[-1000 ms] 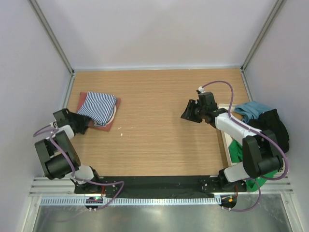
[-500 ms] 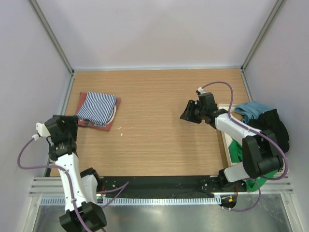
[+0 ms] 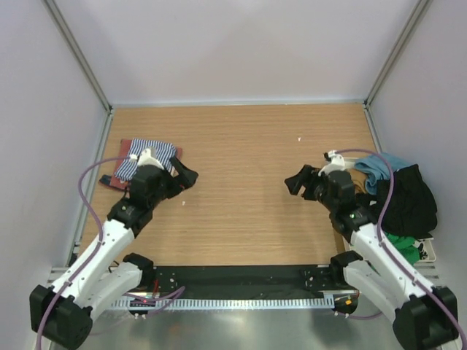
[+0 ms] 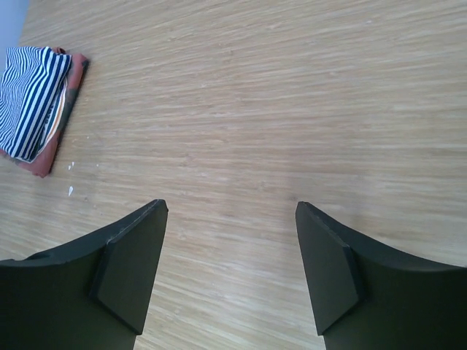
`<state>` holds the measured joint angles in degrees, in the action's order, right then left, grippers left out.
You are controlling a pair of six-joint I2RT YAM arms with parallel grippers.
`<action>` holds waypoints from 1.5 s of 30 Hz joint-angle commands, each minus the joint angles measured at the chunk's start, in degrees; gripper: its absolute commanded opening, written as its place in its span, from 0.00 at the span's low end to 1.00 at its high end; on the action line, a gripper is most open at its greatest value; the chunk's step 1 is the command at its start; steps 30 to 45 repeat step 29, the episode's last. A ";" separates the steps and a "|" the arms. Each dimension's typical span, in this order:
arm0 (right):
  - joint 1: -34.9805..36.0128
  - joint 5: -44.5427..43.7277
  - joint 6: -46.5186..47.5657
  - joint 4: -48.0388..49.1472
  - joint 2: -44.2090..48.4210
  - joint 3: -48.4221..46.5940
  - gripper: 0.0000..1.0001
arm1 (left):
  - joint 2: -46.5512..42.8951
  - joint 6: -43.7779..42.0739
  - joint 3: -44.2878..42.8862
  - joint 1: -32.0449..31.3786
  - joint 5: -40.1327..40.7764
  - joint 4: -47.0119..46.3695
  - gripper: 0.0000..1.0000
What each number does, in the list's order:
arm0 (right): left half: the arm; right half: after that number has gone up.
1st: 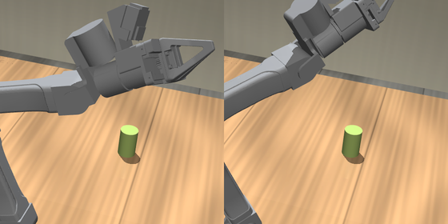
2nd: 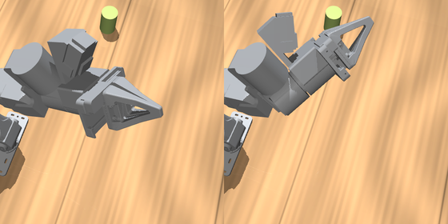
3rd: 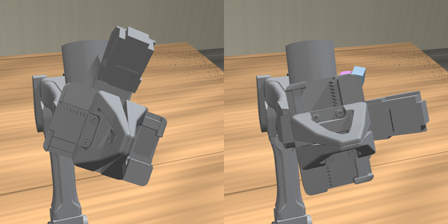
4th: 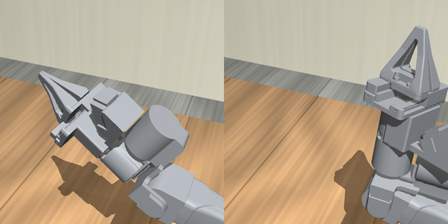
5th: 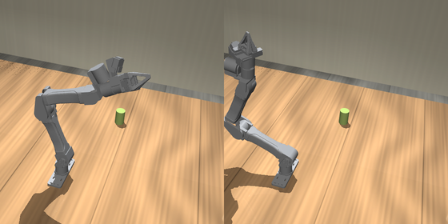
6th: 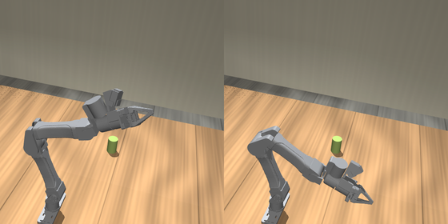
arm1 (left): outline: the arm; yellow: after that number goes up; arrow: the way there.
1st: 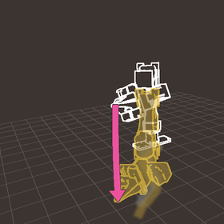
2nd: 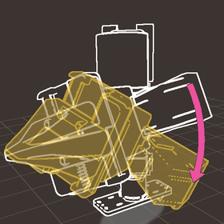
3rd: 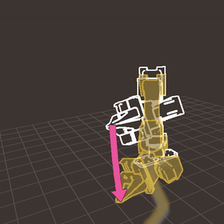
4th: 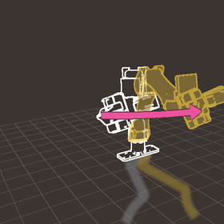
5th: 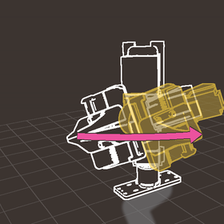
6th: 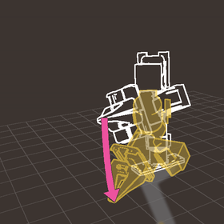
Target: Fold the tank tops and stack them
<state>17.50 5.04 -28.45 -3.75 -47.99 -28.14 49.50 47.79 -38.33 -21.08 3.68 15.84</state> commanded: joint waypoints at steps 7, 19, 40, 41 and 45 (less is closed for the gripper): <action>-0.18 -4.34 0.06 7.44 17.39 15.40 0.82 | -10.54 -17.29 17.22 -6.17 9.50 -18.44 1.00; -0.09 -3.90 -0.12 8.85 20.83 17.42 0.93 | -15.66 -19.31 23.03 -6.17 11.61 -21.47 1.00; -0.18 -4.33 -0.29 7.70 22.41 17.51 0.94 | -14.08 -18.79 22.24 -6.17 14.68 -19.70 1.00; -0.18 -4.33 -0.29 7.70 22.41 17.51 0.94 | -14.08 -18.79 22.24 -6.17 14.68 -19.70 1.00; -0.18 -4.33 -0.29 7.70 22.41 17.51 0.94 | -14.08 -18.79 22.24 -6.17 14.68 -19.70 1.00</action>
